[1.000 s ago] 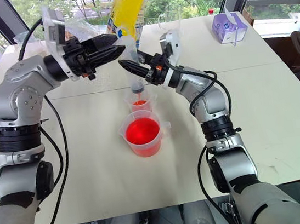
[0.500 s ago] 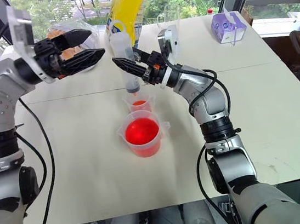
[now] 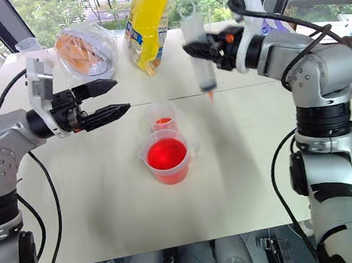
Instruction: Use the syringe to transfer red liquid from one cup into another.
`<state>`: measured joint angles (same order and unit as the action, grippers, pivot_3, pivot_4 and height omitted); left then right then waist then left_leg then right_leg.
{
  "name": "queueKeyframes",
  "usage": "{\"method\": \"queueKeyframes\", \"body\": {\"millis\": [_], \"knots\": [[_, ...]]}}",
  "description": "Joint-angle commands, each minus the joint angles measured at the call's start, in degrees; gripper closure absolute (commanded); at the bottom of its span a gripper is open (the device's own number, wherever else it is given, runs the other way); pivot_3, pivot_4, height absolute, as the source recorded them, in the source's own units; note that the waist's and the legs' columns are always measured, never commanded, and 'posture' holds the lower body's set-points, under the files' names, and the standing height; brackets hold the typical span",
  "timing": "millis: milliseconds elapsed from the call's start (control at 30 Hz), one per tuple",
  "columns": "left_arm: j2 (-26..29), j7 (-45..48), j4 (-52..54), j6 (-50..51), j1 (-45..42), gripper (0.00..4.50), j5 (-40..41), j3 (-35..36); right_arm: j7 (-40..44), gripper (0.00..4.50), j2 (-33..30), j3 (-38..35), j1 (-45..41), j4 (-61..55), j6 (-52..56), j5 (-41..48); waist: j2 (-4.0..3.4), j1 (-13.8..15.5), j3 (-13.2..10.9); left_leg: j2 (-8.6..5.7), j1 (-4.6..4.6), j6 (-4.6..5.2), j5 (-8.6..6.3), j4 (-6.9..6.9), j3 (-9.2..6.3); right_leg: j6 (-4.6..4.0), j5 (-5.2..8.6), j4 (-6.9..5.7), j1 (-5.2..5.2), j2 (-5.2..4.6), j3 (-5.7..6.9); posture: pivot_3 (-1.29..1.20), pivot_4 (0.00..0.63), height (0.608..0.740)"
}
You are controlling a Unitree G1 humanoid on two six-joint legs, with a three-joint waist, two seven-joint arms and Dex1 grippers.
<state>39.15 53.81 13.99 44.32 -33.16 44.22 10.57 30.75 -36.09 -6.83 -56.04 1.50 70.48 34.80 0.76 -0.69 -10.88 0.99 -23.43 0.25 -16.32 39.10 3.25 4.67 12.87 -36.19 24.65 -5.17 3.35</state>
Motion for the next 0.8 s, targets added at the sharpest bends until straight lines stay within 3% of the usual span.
{"method": "queueKeyframes", "body": {"millis": [33, 300, 500, 700, 800], "knots": [[0.91, -0.55, 2.62, -0.37, 0.84, 0.05, 1.26, 1.74, -3.23, 3.11, -1.97, 0.11, 1.79, 0.82, 7.37, -1.76, 0.0, 0.0, 0.0, 0.0, -0.01, 0.01, 0.0, 0.0, 0.0, 0.0, 0.0, 0.02, 0.0, 0.0, 0.0, 0.0, 0.15, 0.74], [1.25, -1.8, 3.99, 0.34, 1.69, 0.05, 2.71, 1.35, -6.72, 3.11, -2.15, 3.14, 7.79, 6.28, 16.2, -6.2, 0.0, 0.01, 0.0, -0.04, -0.03, 0.06, -0.03, 0.0, 0.05, 0.01, 0.0, 0.06, 0.0, 0.02, -0.01, 0.0, 0.15, 0.74], [1.5, -2.23, 4.28, 0.47, 1.69, 0.05, 2.9, 0.84, -8.38, 3.11, 0.16, 2.97, 9.5, 9.76, 15.38, -8.56, 0.02, -0.04, 0.01, -0.03, -0.02, 0.06, -0.03, 0.0, 0.03, 0.01, 0.0, 0.06, 0.0, 0.11, 0.0, 0.0, 0.15, 0.74], [2.06, -2.59, 4.9, 0.9, 2.12, 0.0, 3.57, 0.66, -8.57, 0.03, 1.77, 2.52, 9.53, 11.21, 14.0, -9.91, 0.09, -0.03, 0.05, -0.03, -0.01, 0.06, -0.03, 0.02, 0.02, 0.02, 0.0, 0.07, -0.04, 0.11, -0.01, 0.0, 0.15, 0.74], [2.8, -2.39, 5.5, 1.47, 2.89, 0.0, 4.01, 0.97, -7.94, 0.03, 1.09, 2.68, 9.32, 10.32, 13.41, -9.87, 0.09, -0.02, 0.05, -0.03, 0.0, 0.06, -0.03, 0.03, 0.02, 0.02, 0.0, 0.08, -0.05, 0.11, -0.01, 0.0, 0.15, 0.74]]}}
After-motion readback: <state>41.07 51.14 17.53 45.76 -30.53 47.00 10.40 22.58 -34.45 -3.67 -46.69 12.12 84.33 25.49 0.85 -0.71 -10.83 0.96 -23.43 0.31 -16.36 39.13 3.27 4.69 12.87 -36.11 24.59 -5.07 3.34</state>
